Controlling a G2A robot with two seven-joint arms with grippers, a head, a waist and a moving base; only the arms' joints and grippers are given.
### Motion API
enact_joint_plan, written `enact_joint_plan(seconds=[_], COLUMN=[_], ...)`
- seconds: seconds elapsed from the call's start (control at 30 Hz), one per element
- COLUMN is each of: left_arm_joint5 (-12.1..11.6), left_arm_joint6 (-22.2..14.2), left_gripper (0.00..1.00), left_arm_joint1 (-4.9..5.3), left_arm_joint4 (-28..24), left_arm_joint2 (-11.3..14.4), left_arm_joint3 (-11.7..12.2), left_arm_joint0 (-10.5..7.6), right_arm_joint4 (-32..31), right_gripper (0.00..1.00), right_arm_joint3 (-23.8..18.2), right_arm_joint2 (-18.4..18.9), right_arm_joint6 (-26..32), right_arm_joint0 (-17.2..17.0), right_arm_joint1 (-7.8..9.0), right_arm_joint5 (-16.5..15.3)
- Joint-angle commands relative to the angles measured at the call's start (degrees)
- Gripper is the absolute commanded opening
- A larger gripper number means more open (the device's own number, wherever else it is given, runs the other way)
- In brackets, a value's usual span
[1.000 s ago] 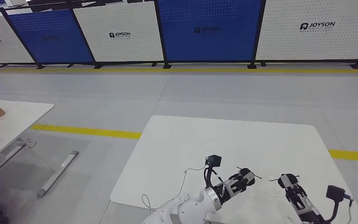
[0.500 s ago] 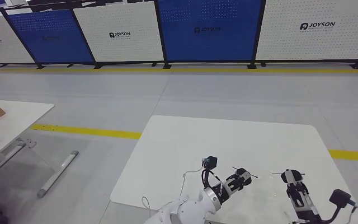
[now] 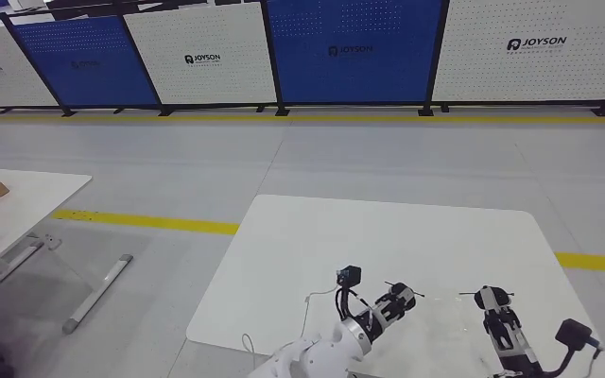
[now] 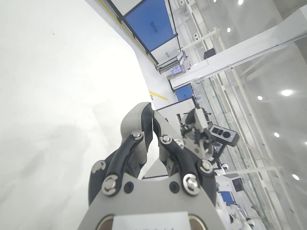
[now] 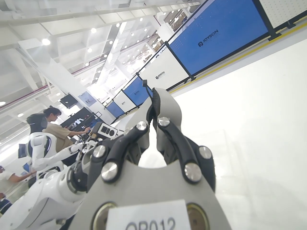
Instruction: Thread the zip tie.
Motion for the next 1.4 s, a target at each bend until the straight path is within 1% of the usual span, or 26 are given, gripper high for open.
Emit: enact_joint_plan(seconds=[0.0, 0.07, 0.1, 0.17, 0.23, 0.33, 0.53, 0.6, 0.7, 0.73, 0.77, 0.83, 0.9, 1.2, 1.3, 1.37], left_arm_joint5=[-0.2, -1.7, -1.9, -1.9, -1.9, -1.9, -1.9, -1.5, -0.3, -0.1, -0.1, -0.4, -1.4, -1.4, -1.3, -0.7], left_arm_joint6=[2.1, 3.6, 3.7, 3.7, 3.7, 3.7, 3.7, 3.9, 5.0, 5.2, 5.9, 6.8, 7.1, 7.1, 5.4, 4.6], left_gripper=[0.00, 0.00, 0.00, 0.00, 0.00, 0.00, 0.00, 0.00, 0.00, 0.00, 0.00, 0.00, 0.00, 0.00, 0.00, 0.00], left_arm_joint1=[-0.23, -0.50, -0.54, -0.54, -0.54, -0.54, -0.54, -0.48, -0.26, -0.15, 0.02, 0.28, 0.36, 0.36, 0.46, 0.63], left_arm_joint4=[1.5, 1.4, 1.3, 1.3, 1.3, 1.3, 1.4, 2.9, 6.2, 7.8, 10.7, 15.3, 15.9, 15.9, 16.9, 19.5], left_arm_joint2=[0.7, 1.2, 1.3, 1.3, 1.3, 1.3, 1.3, 1.3, 1.3, 1.4, 1.6, 1.9, 1.9, 1.9, 1.7, 1.8], left_arm_joint3=[1.3, 1.8, 1.9, 1.9, 1.9, 1.9, 1.8, 1.3, -0.7, -1.2, -1.8, -2.0, -2.4, -2.4, -2.2, -2.1], left_arm_joint0=[0.04, 0.27, 0.30, 0.30, 0.30, 0.30, 0.30, 0.45, 1.54, 1.82, 2.10, 2.51, 3.00, 3.00, 2.56, 2.49], right_arm_joint4=[0.0, 0.0, 0.0, -0.1, -1.6, -3.2, -4.4, -4.1, -4.1, -4.3, -4.4, -4.0, -4.0, -4.0, -4.0, -4.0], right_gripper=[0.00, 0.00, 0.00, 0.00, 0.00, 0.00, 0.00, 0.00, 0.00, 0.00, 0.00, 0.00, 0.00, 0.00, 0.00, 0.00], right_arm_joint3=[0.0, 0.0, 0.0, 0.0, 0.2, 0.7, 4.5, 5.1, 5.6, 5.7, 5.9, 6.0, 6.0, 6.0, 6.0, 6.0], right_arm_joint2=[0.0, 0.0, 0.0, 0.0, -0.2, -1.3, -4.0, -4.6, -5.4, -5.6, -5.9, -6.2, -6.2, -6.2, -6.2, -6.2], right_arm_joint6=[0.0, 0.0, 0.0, 0.0, -0.4, -2.7, -4.6, -4.6, -5.1, -5.4, -5.8, -5.8, -5.8, -5.8, -5.8, -5.8], right_arm_joint0=[0.0, 0.0, 0.0, 0.1, 0.3, 0.2, 1.9, 2.5, 3.2, 3.3, 3.4, 3.5, 3.5, 3.5, 3.5, 3.5], right_arm_joint1=[0.00, 0.00, 0.00, -0.02, -0.16, -0.35, -0.42, -0.36, -0.14, -0.06, 0.06, 0.20, 0.20, 0.20, 0.20, 0.20], right_arm_joint5=[0.0, 0.0, 0.0, 0.1, 0.0, 0.0, 0.0, 0.0, 0.0, 0.0, 0.0, 0.0, 0.0, 0.0, 0.0, 0.0])
